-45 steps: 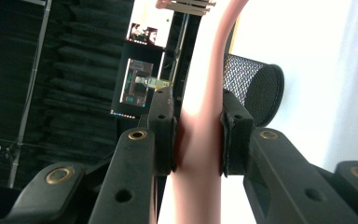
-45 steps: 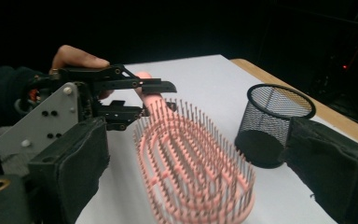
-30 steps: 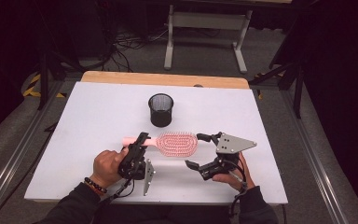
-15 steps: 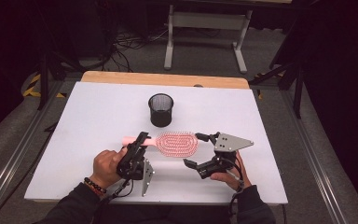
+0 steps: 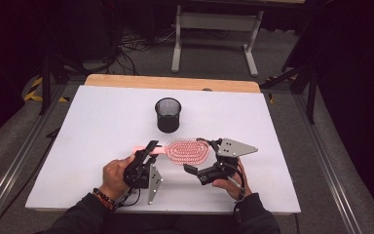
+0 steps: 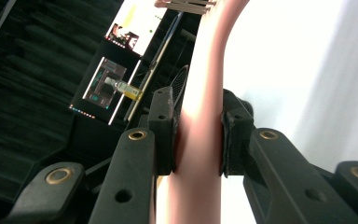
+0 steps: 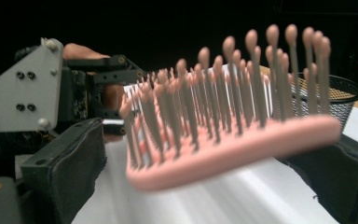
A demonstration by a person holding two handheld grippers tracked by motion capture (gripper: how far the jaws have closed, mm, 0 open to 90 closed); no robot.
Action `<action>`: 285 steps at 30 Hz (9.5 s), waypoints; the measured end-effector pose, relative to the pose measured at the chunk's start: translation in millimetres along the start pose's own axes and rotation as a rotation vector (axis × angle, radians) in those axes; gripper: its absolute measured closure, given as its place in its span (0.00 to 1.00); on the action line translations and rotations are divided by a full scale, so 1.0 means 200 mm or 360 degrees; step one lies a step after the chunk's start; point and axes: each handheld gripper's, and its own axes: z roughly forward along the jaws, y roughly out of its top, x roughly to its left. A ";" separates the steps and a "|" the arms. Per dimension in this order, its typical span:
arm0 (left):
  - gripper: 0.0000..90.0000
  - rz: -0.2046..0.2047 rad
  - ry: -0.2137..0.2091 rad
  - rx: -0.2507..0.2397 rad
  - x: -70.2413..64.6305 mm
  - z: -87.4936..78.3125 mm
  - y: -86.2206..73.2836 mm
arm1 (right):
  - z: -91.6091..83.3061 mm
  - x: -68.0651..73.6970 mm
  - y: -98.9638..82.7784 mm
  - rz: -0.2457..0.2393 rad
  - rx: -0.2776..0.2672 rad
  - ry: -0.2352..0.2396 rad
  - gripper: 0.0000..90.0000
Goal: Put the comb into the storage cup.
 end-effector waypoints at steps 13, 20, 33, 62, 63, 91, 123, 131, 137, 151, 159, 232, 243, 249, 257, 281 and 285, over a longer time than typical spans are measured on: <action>0.79 -0.0453 -0.0319 0.0000 -0.03 0.06 0.02 | 0.05 0.04 0.02 0.0112 -0.0167 0.0010 0.18; 0.79 -0.0746 -0.0457 -0.0001 -0.01 0.07 0.01 | 0.09 0.06 0.03 0.0136 -0.0234 -0.0113 0.15; 0.79 -0.0916 -0.0569 0.0006 0.00 0.09 -0.01 | 0.12 0.09 0.03 0.0149 -0.0282 -0.0219 0.18; 0.54 -0.0928 -0.0668 0.0006 -0.01 0.13 -0.05 | 0.15 0.14 0.11 0.0113 -0.0262 -0.0258 0.22; 0.50 -0.0926 -0.0685 0.0000 -0.01 0.13 -0.05 | 0.15 0.14 0.12 0.0110 -0.0259 -0.0266 0.22; 0.08 -0.0977 -0.0921 -0.0133 0.17 0.10 -0.22 | 0.08 0.03 0.17 0.0034 -0.0209 -0.0459 0.22; 0.05 -0.1133 -0.0966 -0.0147 0.34 -0.11 -0.52 | 0.04 -0.07 0.41 -0.0121 -0.0151 -0.0578 0.22; 0.04 -0.1146 -0.0955 -0.0143 0.35 -0.17 -0.56 | 0.07 -0.13 0.47 -0.0134 -0.0130 -0.0603 0.22; 0.04 -0.1172 -0.0924 -0.0130 0.37 -0.19 -0.61 | 0.10 -0.16 0.51 -0.0145 -0.0116 -0.0627 0.22; 0.05 -0.1193 -0.0876 -0.0133 0.38 -0.22 -0.63 | 0.15 -0.26 0.62 -0.0155 -0.0120 -0.0693 0.22; 0.05 -0.1244 -0.0825 -0.0115 0.36 -0.23 -0.66 | 0.18 -0.31 0.69 -0.0150 -0.0154 -0.0728 0.22; 0.06 -0.1265 -0.0831 -0.0115 0.37 -0.25 -0.70 | 0.63 -0.38 0.38 0.0039 0.0093 -0.0639 0.22; 0.06 -0.1264 -0.0835 -0.0114 0.37 -0.25 -0.69 | 0.61 -0.39 0.35 0.0080 0.0074 -0.0639 0.21; 0.07 -0.1246 -0.0812 -0.0113 0.37 -0.26 -0.68 | 0.56 -0.40 0.32 0.0074 0.0060 -0.0610 0.21; 0.07 -0.1231 -0.0809 -0.0110 0.36 -0.26 -0.68 | 0.47 -0.40 0.27 0.0107 0.0040 -0.0592 0.21; 0.08 -0.1204 -0.0813 -0.0094 0.36 -0.25 -0.67 | 0.40 -0.39 0.25 0.0012 0.0121 -0.0606 0.19; 0.08 -0.1202 -0.0808 -0.0093 0.36 -0.25 -0.67 | 0.39 -0.37 0.26 -0.0021 0.0111 -0.0654 0.17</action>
